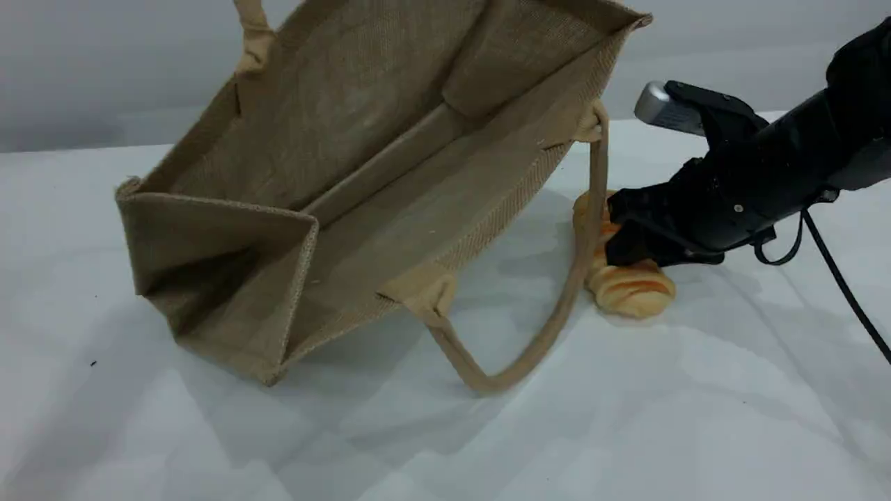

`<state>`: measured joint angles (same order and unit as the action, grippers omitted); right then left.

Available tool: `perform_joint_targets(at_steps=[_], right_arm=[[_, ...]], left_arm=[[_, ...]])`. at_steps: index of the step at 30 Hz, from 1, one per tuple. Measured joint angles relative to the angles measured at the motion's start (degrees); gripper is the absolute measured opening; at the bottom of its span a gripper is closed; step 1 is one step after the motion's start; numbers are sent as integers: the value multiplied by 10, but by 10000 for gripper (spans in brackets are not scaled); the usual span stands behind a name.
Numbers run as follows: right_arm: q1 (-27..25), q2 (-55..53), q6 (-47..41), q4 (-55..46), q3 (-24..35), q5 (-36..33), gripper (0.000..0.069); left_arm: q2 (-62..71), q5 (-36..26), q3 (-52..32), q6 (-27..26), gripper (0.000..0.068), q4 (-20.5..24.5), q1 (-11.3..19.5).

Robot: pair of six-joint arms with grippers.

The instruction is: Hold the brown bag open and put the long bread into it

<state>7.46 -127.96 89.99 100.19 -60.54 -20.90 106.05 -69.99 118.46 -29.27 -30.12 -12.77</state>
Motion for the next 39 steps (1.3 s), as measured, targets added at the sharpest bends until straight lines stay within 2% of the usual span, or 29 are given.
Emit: perform_joint_targets(at_steps=[1,3,8,14,22,25,29,34,39], right_arm=[[0,0,-1,-1,0,3,103],[0,7,-2,-2,2,12,71],[0,67,-2,-6,23,92,65],[0,186,-2,-3,90,142,59],[0,383,-20,-3,200,71,57],[0,458,-39,-4,222,30,57],[1,534,-91,-20,225,-53,51],[41,534,-139,-47,225,-136,48],[114,507,-138,-24,224,-112,48]], left_arm=[[0,0,0,0,88,0,0],[0,0,0,0,88,0,0],[1,1,0,0,88,0,0],[1,1,0,0,88,0,0],[1,1,-1,-6,88,0,0],[1,1,-1,-6,88,-3,-1],[1,0,-1,-20,88,-20,-18],[1,0,-1,-22,88,-14,-50],[1,0,-1,-15,88,-18,-57]])
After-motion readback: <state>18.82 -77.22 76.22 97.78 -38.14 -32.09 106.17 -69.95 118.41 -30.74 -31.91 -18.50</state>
